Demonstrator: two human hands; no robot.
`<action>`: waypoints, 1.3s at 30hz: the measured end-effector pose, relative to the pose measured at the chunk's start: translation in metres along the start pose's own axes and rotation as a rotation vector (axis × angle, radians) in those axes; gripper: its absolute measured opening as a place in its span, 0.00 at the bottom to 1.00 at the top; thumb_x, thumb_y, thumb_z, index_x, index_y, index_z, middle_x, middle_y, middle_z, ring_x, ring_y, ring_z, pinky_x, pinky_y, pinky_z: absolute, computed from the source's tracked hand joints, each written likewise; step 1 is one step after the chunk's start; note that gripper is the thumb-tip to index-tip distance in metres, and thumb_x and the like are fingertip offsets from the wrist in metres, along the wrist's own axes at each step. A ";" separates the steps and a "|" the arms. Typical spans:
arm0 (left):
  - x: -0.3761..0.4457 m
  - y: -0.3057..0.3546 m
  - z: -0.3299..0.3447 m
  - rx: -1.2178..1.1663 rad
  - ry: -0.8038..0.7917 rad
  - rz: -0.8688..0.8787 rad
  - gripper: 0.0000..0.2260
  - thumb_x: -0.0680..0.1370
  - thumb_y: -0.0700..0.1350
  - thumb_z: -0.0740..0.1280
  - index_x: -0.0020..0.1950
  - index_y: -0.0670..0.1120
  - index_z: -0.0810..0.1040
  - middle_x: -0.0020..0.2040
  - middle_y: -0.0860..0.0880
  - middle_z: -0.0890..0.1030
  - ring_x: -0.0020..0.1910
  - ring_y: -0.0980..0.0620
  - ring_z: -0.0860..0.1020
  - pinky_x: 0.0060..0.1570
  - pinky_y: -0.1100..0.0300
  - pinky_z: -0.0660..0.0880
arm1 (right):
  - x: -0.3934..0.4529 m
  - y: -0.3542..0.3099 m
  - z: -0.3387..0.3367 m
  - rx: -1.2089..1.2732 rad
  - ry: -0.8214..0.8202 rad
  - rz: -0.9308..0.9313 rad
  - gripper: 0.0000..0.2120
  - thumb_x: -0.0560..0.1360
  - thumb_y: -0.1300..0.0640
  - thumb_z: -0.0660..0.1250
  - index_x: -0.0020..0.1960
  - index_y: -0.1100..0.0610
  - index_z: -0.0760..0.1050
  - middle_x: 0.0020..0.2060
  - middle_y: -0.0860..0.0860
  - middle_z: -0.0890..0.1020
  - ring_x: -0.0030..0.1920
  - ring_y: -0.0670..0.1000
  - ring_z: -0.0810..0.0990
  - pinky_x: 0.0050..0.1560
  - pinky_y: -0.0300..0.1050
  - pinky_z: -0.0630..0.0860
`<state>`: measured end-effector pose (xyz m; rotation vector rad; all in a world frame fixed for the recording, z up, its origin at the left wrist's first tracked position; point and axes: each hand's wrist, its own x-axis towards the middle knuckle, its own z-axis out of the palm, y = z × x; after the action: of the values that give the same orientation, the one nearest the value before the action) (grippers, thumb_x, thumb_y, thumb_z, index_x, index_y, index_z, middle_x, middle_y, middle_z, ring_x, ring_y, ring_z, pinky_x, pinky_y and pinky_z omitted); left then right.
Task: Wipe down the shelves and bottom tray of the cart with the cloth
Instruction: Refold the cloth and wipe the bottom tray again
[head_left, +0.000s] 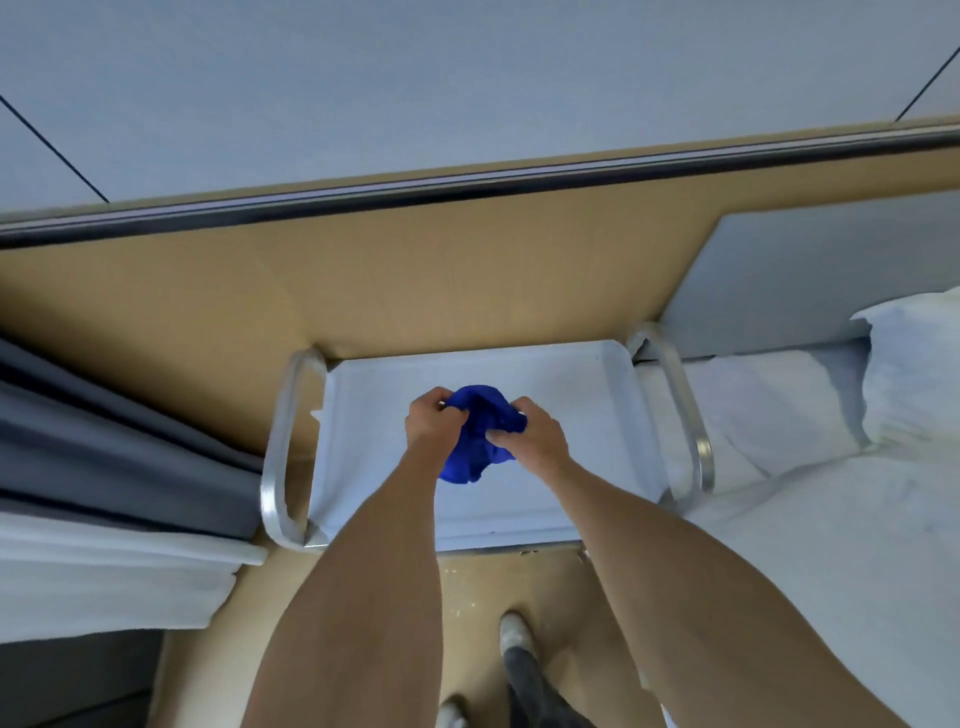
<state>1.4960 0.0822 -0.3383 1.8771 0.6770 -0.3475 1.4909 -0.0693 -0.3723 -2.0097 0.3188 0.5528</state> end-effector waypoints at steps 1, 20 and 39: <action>0.002 0.010 -0.004 0.006 0.006 0.013 0.10 0.72 0.36 0.62 0.43 0.49 0.79 0.41 0.48 0.81 0.40 0.47 0.77 0.40 0.57 0.75 | 0.005 -0.005 -0.006 -0.156 0.021 -0.020 0.12 0.67 0.50 0.72 0.44 0.50 0.71 0.42 0.48 0.81 0.45 0.53 0.79 0.43 0.49 0.76; 0.037 0.103 -0.038 0.045 -0.052 0.056 0.07 0.72 0.36 0.62 0.41 0.44 0.79 0.36 0.47 0.76 0.39 0.47 0.72 0.37 0.60 0.69 | 0.036 -0.085 0.000 0.110 -0.162 0.089 0.16 0.63 0.51 0.63 0.50 0.50 0.78 0.43 0.49 0.83 0.44 0.53 0.81 0.45 0.48 0.77; 0.030 0.107 -0.098 0.816 -0.572 -0.332 0.23 0.65 0.41 0.77 0.57 0.38 0.75 0.51 0.41 0.83 0.50 0.40 0.82 0.55 0.49 0.77 | 0.034 -0.097 -0.001 -0.125 0.539 -0.003 0.12 0.73 0.60 0.59 0.31 0.55 0.66 0.29 0.52 0.72 0.36 0.58 0.72 0.39 0.48 0.66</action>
<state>1.5769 0.1506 -0.2355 2.2335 0.4703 -1.4901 1.5635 -0.0238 -0.3160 -2.2594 0.6172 0.0157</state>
